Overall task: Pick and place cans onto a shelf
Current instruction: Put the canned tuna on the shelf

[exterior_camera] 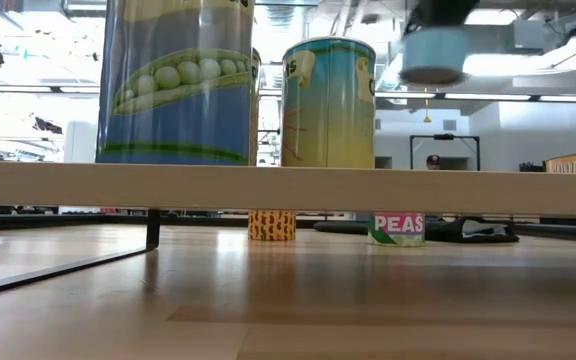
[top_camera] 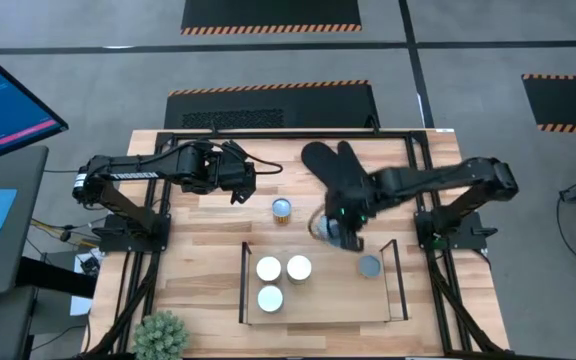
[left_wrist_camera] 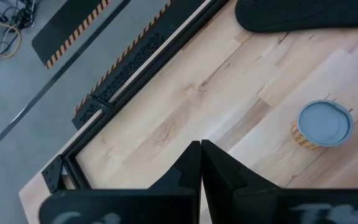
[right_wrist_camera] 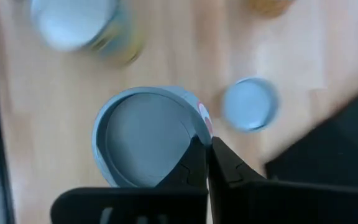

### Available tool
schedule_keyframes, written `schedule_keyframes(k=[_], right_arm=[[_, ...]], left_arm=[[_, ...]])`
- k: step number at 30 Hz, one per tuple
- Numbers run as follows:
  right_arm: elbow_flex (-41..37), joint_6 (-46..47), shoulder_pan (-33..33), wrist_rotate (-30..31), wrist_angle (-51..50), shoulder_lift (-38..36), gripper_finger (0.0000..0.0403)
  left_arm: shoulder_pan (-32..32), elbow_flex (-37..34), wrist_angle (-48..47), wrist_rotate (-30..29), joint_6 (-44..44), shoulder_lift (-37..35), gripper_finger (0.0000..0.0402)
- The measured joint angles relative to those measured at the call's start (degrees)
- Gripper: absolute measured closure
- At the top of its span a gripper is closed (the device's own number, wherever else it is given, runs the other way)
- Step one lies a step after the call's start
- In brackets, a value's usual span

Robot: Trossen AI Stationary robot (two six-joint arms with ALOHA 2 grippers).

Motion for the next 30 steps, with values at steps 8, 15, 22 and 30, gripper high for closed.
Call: schedule_keyframes(k=[8, 15, 22, 30], right_arm=[[0.0, -1.3, 12.4, 1.3, -3.6, 7.6, 0.0396], [0.0, 3.9, 21.0, 1.2, -4.6, 12.6, 0.0397], [-0.2, 14.0, 24.8, 0.2, -6.3, 15.0, 0.0398], [-4.6, 19.9, 26.5, -3.2, -1.8, 15.0, 0.0392]], left_arm=[[0.0, 0.0, 0.5, 0.1, 0.0, 0.0, 0.0401], [0.0, 0.0, 0.5, 0.3, 0.0, 0.0, 0.0402], [0.0, 0.0, 0.6, 1.0, 0.0, 0.0, 0.0401], [0.0, 0.0, 1.5, 1.1, 0.0, 0.0, 0.0402]])
